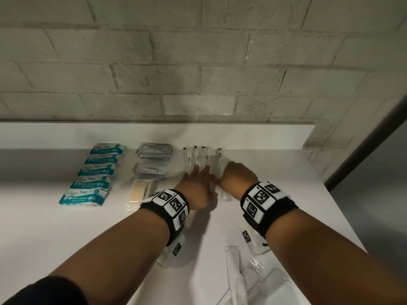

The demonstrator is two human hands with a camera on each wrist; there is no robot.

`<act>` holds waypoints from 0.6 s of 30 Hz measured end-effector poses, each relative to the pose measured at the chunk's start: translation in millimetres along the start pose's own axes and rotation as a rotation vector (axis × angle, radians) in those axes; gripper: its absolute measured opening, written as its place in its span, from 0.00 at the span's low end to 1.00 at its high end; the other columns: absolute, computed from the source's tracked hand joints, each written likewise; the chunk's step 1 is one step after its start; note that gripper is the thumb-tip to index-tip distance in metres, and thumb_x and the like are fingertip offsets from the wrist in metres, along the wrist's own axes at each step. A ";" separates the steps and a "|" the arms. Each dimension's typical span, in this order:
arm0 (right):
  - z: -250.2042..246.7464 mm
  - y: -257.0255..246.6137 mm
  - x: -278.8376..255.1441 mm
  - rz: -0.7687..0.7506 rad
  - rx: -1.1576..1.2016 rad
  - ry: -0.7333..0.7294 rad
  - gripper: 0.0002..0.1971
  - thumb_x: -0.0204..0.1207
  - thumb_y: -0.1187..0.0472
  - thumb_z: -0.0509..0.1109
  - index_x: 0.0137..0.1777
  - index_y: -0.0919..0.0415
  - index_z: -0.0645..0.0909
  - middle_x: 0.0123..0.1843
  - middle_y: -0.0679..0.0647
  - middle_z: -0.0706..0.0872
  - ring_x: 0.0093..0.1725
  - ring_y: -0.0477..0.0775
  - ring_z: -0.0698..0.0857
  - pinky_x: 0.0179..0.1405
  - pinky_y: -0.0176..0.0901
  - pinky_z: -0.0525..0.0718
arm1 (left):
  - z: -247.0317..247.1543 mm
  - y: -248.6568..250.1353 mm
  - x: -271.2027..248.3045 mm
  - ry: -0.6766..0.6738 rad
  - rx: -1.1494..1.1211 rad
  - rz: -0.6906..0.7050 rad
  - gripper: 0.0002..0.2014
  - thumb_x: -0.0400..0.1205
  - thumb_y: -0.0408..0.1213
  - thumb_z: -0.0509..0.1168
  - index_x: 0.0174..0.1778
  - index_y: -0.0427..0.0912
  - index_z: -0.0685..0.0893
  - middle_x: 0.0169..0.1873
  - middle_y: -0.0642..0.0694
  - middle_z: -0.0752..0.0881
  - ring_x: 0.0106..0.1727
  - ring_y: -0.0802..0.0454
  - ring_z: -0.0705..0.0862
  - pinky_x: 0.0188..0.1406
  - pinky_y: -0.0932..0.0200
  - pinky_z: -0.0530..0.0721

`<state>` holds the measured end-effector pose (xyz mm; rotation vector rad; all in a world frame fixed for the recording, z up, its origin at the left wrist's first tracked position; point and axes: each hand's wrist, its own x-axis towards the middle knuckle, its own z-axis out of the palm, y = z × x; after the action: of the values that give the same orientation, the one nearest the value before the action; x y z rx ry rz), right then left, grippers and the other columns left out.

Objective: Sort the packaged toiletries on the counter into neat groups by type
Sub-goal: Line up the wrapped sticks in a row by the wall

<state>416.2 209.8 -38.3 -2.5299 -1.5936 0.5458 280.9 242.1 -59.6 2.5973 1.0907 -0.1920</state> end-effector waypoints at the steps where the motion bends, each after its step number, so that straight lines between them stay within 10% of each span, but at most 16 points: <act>1: -1.2 1.2 2.0 0.038 -0.018 -0.068 0.19 0.77 0.51 0.68 0.62 0.63 0.81 0.62 0.61 0.86 0.61 0.62 0.85 0.55 0.46 0.81 | 0.5 -0.6 0.4 -0.001 -0.007 0.001 0.30 0.84 0.51 0.56 0.83 0.50 0.57 0.86 0.45 0.47 0.85 0.38 0.46 0.80 0.35 0.51; 8: -12.8 12.0 4.8 0.161 0.145 -0.090 0.17 0.79 0.65 0.63 0.66 0.70 0.78 0.59 0.64 0.84 0.66 0.64 0.82 0.40 0.40 0.80 | 1.2 -1.0 2.3 -0.013 -0.010 0.003 0.30 0.84 0.51 0.56 0.82 0.50 0.58 0.86 0.45 0.47 0.85 0.38 0.45 0.80 0.35 0.50; 11: -10.6 13.6 -1.9 0.152 0.168 0.102 0.20 0.77 0.64 0.64 0.68 0.65 0.72 0.65 0.65 0.78 0.65 0.67 0.81 0.59 0.50 0.80 | 1.0 -1.3 2.7 -0.019 -0.010 -0.004 0.30 0.84 0.51 0.56 0.82 0.50 0.58 0.86 0.46 0.47 0.85 0.39 0.44 0.80 0.36 0.49; 18: 5.6 -0.4 -9.8 -0.020 0.315 -0.008 0.25 0.76 0.55 0.67 0.72 0.59 0.72 0.68 0.63 0.78 0.65 0.65 0.81 0.62 0.52 0.82 | -0.8 1.3 1.3 -0.029 -0.017 -0.011 0.31 0.85 0.51 0.54 0.84 0.48 0.55 0.86 0.44 0.46 0.85 0.38 0.44 0.81 0.35 0.49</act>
<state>410.1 200.7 -41.1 -2.2797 -1.4047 0.7400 282.7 242.4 -58.9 2.5662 1.0921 -0.2222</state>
